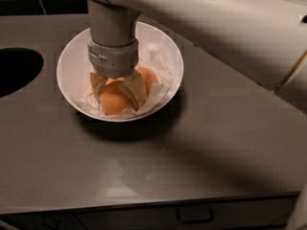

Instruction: Pick orange from white bowl

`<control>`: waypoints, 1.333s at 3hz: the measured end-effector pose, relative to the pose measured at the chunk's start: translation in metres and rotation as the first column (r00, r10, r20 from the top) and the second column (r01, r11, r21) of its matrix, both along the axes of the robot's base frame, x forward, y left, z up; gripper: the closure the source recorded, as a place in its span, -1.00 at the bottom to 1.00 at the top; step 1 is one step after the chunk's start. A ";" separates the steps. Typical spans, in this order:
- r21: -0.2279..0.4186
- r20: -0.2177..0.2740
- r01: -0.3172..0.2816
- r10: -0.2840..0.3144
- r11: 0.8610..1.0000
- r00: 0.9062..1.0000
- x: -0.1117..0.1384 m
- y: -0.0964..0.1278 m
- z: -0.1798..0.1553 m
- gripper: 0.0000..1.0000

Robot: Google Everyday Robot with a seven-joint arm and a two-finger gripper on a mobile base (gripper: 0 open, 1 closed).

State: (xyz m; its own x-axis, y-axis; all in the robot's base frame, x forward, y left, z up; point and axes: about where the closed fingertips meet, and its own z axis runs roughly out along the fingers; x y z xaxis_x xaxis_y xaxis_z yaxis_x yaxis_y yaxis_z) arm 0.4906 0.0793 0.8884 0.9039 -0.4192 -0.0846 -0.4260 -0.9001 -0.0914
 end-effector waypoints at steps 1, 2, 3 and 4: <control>0.002 0.024 -0.006 0.006 1.000 1.000 -0.002 0.003 0.009 1.00; 0.005 0.044 -0.013 0.013 1.000 0.999 -0.003 0.005 0.015 1.00; 0.010 0.058 -0.016 0.015 1.000 0.998 -0.004 0.006 0.020 1.00; 0.021 0.085 -0.023 0.021 1.000 0.996 -0.007 0.006 0.029 1.00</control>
Offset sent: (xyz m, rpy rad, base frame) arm -0.0113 0.0002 0.0227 -0.0205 -0.0427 0.0251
